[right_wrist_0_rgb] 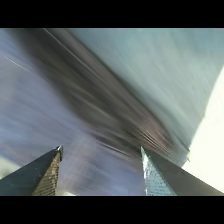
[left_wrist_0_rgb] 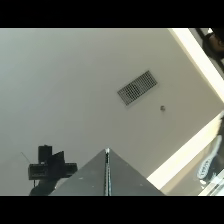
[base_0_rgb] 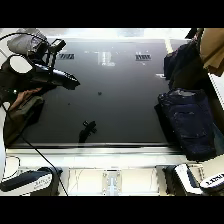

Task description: Fold the clothes and pants, and hang the long-sleeved shirts on hangers.

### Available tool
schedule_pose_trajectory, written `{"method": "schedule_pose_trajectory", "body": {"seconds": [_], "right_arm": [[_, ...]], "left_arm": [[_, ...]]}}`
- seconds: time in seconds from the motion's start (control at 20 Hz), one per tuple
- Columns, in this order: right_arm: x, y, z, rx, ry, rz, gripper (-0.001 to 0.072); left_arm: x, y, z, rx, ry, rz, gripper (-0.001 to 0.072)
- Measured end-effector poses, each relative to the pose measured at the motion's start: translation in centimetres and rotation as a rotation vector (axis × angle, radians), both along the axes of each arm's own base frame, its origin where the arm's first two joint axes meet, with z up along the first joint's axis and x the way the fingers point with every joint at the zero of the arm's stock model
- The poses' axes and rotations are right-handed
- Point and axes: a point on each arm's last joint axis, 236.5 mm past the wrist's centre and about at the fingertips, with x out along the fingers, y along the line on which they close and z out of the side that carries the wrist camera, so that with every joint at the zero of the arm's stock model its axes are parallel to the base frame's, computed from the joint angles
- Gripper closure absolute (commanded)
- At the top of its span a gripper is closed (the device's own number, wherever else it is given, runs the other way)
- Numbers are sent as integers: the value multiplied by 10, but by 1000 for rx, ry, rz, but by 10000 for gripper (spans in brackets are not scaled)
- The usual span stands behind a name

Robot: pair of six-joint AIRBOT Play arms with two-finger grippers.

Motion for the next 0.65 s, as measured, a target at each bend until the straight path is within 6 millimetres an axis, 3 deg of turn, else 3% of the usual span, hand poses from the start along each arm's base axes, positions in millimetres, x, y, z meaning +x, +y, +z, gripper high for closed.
{"method": "schedule_pose_trajectory", "body": {"seconds": [0.05,0.15,0.25,0.3,0.45,0.65], "right_arm": [[24,6,37,-35,-122,41,161],[67,42,101,-87,-341,219,161],[97,97,146,-121,-496,450,161],[106,123,158,-131,-538,556,161],[119,181,165,-150,-558,790,161],[121,218,151,-183,-493,965,161]], "left_arm": [[1,0,-2,1,5,0,700],[2,0,-7,1,17,1,701],[4,0,-12,0,33,5,700],[4,-1,-15,0,39,6,701],[5,-1,-19,0,50,6,701],[6,-1,-21,-3,57,8,700]]}}
